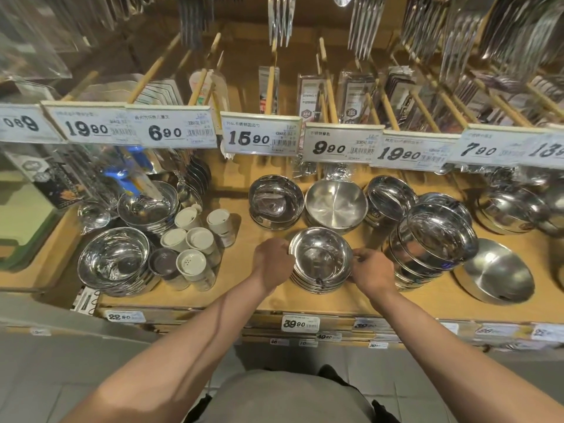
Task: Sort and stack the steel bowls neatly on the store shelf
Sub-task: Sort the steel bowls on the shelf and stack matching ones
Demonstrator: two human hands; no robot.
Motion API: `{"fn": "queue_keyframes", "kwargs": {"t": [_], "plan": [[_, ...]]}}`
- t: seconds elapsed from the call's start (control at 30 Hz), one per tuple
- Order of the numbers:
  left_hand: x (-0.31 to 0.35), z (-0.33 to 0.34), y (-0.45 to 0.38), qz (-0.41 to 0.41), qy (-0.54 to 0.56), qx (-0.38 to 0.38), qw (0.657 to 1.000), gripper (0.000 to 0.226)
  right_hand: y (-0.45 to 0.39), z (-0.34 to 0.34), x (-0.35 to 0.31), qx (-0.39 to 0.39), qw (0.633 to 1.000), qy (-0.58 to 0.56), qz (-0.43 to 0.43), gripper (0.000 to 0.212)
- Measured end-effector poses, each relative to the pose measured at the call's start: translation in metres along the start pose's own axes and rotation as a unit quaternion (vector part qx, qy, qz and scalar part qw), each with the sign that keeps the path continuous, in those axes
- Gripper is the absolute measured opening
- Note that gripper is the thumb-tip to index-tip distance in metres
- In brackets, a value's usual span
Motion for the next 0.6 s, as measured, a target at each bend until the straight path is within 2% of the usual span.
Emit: {"fn": "queue_keyframes", "kwargs": {"t": [0.17,0.37,0.47,0.6], "plan": [[-0.001,-0.001,-0.002,-0.007,-0.004,0.013,1.0,0.015,0.005,-0.001,-0.003,0.009,1.0,0.018,-0.003,0.023],[0.0,-0.002,-0.005,-0.028,-0.046,0.01,0.999,0.014,0.007,-0.001,-0.004,-0.019,1.0,-0.016,0.017,0.024],[0.002,-0.004,0.001,-0.027,-0.084,0.011,0.996,0.024,0.013,-0.002,-0.006,-0.026,0.999,0.024,0.012,0.027],[0.005,-0.01,0.022,-0.006,0.039,0.033,0.999,0.021,0.026,-0.008,-0.01,-0.043,0.998,0.039,-0.015,0.03]]}}
Point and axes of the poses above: each hand's wrist, its own y-axis away from the middle knuckle, its own z-axis out of the palm, x = y × z, the point moved 4 cm from there along -y, towards the middle knuckle, and after that the axes turned 9 degrees about -x, right-handed, at the moved point
